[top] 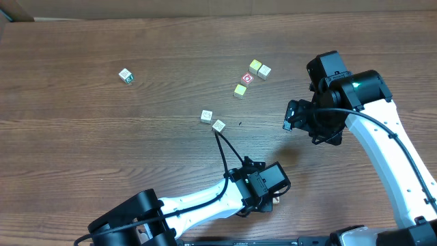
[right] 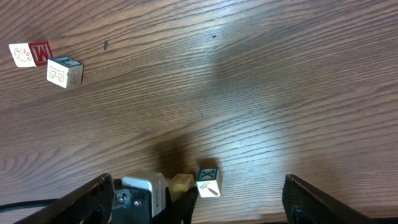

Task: Flip 5 blocks
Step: 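Set the yellow G block beside the hammer block with the left gripper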

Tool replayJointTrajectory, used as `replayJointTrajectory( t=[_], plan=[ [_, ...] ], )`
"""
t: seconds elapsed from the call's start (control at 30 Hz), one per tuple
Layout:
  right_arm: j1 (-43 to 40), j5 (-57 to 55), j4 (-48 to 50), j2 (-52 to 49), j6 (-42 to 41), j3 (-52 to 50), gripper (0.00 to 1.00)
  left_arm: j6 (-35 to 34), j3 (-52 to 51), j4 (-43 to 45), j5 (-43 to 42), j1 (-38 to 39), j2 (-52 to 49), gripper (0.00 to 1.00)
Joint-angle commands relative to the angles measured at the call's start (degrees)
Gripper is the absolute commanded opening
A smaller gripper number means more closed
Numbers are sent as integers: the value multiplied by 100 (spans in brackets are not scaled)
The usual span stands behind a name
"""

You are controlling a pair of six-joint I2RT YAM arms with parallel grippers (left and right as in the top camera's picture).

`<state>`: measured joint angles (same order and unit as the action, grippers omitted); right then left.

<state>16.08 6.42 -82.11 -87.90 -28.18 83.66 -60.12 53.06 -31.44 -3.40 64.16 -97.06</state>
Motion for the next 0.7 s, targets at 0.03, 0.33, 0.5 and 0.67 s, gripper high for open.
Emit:
replayJointTrajectory(
  t=[0.03,0.33,0.5,0.67],
  plan=[
    [-9,-52,-17,186,63,151,87,144,-57,22,0,26,-79,22],
    [-9,-52,-35,186,61,151,87,146,-57,22,0,26,-79,41],
    [-9,-52,-48,186,61,151,87,164,-55,44,0,26,-74,40],
    [-9,-52,-55,186,61,151,87,162,-46,39,-4,26,-63,33]
  ],
)
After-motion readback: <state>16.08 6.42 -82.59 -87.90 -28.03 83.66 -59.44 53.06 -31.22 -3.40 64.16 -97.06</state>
